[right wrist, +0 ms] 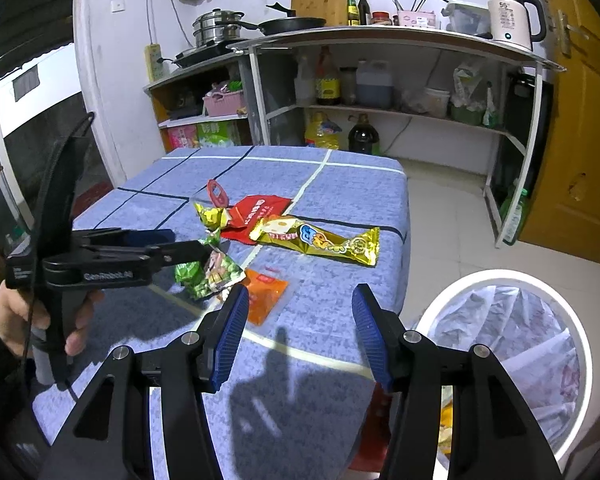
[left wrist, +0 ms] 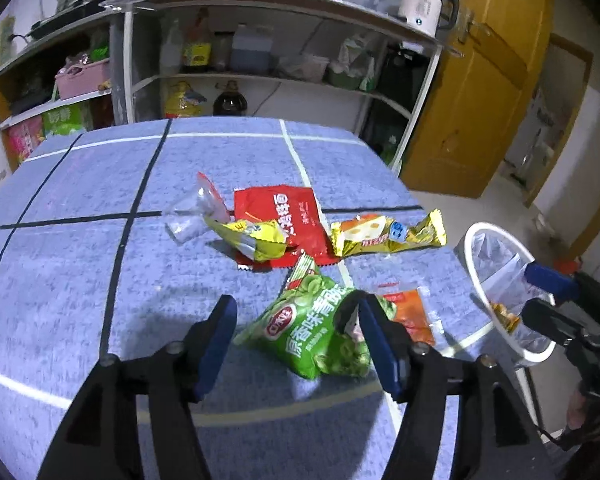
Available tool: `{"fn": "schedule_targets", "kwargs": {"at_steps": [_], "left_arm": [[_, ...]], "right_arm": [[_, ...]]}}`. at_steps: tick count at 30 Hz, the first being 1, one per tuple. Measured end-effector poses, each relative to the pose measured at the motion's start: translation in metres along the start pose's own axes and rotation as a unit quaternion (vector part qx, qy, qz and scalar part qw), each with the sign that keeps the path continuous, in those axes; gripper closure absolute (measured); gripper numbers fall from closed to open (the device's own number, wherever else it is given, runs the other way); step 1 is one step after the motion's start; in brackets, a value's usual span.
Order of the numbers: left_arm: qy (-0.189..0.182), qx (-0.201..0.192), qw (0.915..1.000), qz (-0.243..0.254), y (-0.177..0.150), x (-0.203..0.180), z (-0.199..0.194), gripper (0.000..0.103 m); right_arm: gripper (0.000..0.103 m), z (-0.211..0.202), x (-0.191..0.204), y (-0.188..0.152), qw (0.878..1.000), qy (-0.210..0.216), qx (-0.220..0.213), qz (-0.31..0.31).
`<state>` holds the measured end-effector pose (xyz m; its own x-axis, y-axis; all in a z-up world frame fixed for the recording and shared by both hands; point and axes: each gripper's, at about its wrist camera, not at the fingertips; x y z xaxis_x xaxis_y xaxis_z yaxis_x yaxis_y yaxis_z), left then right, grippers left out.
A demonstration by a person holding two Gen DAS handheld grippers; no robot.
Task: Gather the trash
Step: 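Grasp the green snack bag with the left tool while the right tool reaches toward the orange packet, then close the right tool on the orange packet while the left tool holds the green bag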
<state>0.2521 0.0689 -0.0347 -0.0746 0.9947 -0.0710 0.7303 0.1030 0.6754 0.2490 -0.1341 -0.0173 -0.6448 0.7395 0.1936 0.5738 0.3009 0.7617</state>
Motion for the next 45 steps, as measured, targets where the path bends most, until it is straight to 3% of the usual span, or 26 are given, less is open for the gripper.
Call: {"fn": "schedule_targets", "kwargs": {"at_steps": [4, 5, 7, 14, 20, 25, 31, 39, 45], "left_arm": [[0.004, 0.024, 0.9997, 0.001, -0.003, 0.001, 0.012, 0.041], [0.003, 0.020, 0.9998, 0.006, -0.004, 0.000, 0.010, 0.056], [0.006, 0.027, 0.9996, 0.010, -0.007, -0.001, 0.011, 0.073], [-0.002, -0.003, 1.0000, -0.007, -0.007, 0.009, -0.007, 0.087], [-0.011, -0.026, 0.9994, -0.021, -0.006, 0.023, -0.027, 0.089], [-0.013, -0.029, 0.9992, -0.025, -0.010, 0.032, -0.033, 0.089], [-0.012, -0.028, 0.9991, -0.029, -0.012, 0.040, -0.035, 0.089], [-0.012, -0.026, 0.9990, -0.034, -0.014, 0.045, -0.035, 0.089], [-0.017, -0.029, 0.9990, -0.031, -0.015, 0.040, -0.037, 0.089]], "right_arm": [[0.048, 0.005, 0.003, 0.001, 1.000, 0.006, 0.006, -0.004], [0.048, 0.007, 0.005, 0.002, 1.000, 0.008, 0.009, -0.007], [0.048, 0.012, 0.007, 0.002, 1.000, 0.011, 0.015, -0.012], [0.048, 0.041, 0.011, 0.006, 0.998, 0.020, 0.056, -0.002], [0.048, 0.075, 0.006, 0.011, 0.994, 0.012, 0.106, 0.032], [0.048, 0.091, 0.008, 0.012, 0.991, 0.019, 0.125, 0.046], [0.049, 0.100, 0.016, 0.014, 0.991, -0.006, 0.131, 0.037], [0.088, 0.096, 0.018, 0.018, 0.993, -0.012, 0.116, 0.036], [0.092, 0.091, 0.022, 0.018, 0.994, -0.008, 0.110, 0.026]]}}
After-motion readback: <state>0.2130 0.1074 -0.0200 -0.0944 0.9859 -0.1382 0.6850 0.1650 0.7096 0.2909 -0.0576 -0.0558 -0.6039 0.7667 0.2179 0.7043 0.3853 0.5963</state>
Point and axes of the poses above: each gripper's, at about its wrist camera, not at the fingertips, and z roughly the way its jaws point, x to its left, y to its top, and after that the axes turned 9 degrees about y, right-handed
